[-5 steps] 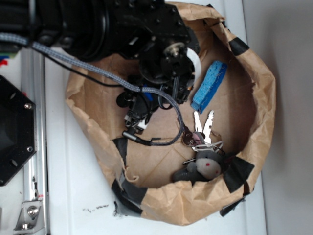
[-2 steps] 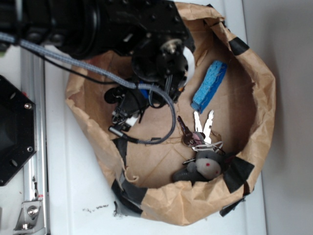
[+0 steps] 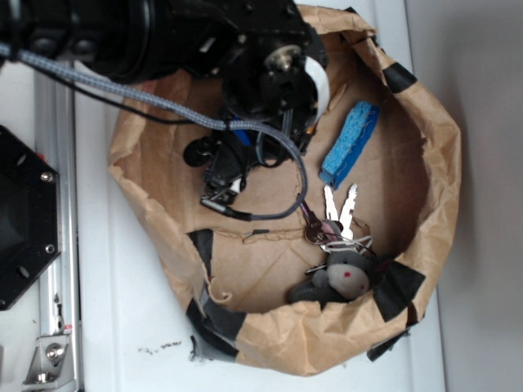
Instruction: Grab the black box.
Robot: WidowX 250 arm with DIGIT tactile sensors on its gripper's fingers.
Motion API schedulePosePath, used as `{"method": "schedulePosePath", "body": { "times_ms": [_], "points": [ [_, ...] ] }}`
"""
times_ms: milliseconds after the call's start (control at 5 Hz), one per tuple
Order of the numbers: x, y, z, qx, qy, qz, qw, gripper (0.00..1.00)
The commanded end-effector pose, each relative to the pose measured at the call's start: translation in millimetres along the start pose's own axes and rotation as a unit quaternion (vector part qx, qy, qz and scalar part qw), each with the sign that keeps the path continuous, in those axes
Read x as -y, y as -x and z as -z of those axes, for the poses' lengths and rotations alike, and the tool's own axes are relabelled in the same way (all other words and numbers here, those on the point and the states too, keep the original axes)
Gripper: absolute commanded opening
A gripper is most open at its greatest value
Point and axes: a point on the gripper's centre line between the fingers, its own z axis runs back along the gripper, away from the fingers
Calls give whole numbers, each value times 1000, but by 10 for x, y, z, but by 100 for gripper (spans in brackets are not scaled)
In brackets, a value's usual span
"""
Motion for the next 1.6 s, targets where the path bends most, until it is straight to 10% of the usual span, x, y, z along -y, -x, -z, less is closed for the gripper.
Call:
{"method": "schedulePosePath", "body": {
  "times_ms": [0,1400],
  "points": [
    [-130,-354,-208,55,-52,-53,996,0],
    [27,-222,-483,67,-11,6,998,0]
  ]
}}
